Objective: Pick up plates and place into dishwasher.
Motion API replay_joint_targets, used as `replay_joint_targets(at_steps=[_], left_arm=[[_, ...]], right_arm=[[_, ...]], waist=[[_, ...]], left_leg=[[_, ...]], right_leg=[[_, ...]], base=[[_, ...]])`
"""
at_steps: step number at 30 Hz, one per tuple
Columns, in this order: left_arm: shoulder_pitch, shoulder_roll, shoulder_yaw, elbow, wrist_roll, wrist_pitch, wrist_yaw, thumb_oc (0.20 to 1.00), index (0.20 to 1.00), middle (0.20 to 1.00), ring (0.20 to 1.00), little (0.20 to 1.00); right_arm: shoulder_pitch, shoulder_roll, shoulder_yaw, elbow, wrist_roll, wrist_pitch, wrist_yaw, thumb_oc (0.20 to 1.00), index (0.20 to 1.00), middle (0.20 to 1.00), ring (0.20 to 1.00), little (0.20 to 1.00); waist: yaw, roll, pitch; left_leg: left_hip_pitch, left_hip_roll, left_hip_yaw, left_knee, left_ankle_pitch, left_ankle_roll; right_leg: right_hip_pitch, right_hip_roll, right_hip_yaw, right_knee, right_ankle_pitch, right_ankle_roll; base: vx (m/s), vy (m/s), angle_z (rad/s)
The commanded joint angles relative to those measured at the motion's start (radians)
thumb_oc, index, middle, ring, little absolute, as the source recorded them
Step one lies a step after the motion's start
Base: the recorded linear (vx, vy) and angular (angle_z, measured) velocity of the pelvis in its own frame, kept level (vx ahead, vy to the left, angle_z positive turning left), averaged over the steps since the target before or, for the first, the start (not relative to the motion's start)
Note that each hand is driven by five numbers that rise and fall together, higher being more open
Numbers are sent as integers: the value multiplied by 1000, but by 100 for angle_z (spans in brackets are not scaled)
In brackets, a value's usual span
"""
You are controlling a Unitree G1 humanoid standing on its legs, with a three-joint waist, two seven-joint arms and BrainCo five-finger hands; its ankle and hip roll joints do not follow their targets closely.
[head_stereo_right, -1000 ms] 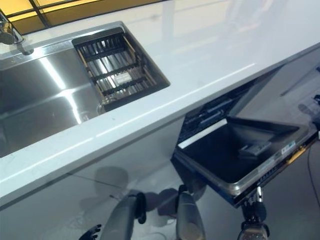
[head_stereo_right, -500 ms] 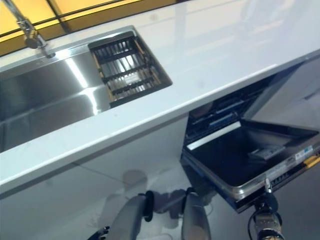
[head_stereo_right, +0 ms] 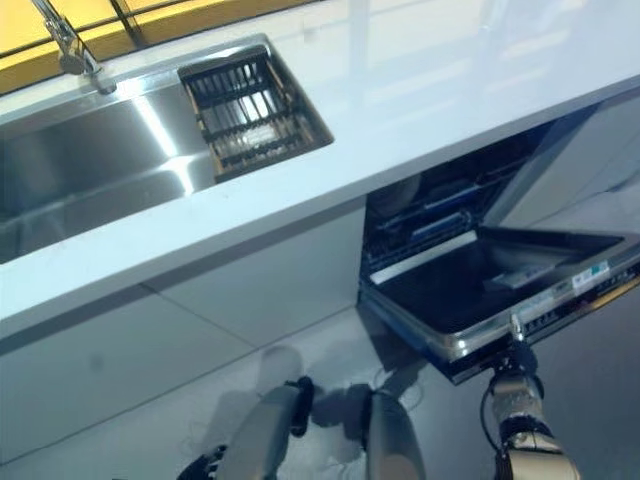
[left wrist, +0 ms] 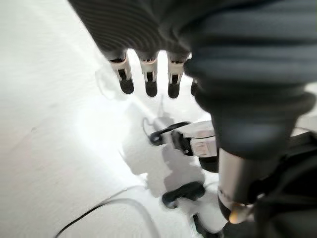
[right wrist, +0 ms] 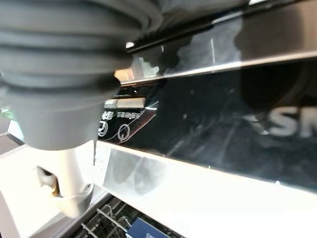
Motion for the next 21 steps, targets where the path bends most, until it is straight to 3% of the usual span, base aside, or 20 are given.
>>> replay_joint_targets(at_steps=[1,6,16,21], left_arm=[[18,32,-21,-36,6,2,-9,1000,1000,1000,1000,1000],[16,36,-28,-46,9,13,-9,1000,1000,1000,1000,1000],[13,73,-14,-76,20,59,-27,1000,1000,1000,1000,1000],[12,98,6,-82,21,70,-29,1000,1000,1000,1000,1000]], right_arm=[[-208,-18,33,-87,-65,16,-42,1000,1000,1000,1000,1000],[-259,-44,36,-75,-114,12,-175,1000,1000,1000,1000,1000],[-351,-92,71,-75,-130,95,-268,1000,1000,1000,1000,1000],[-399,-121,83,-71,-70,100,-248,1000,1000,1000,1000,1000]], waist=[[66,-8,-18],[87,-18,-21],[136,-53,-25],[163,-78,-32]], left_leg=[[1,7,16,-24,21,34],[19,9,7,-44,20,34],[47,11,-16,-72,13,38],[75,10,-32,-133,29,33]], right_leg=[[65,-8,68,-135,143,57],[96,-8,62,-166,148,64],[147,-7,44,-207,157,79],[181,-4,28,-254,165,89]], base=[[46,4,-1],[45,-6,34],[58,-8,3],[57,-5,17]])
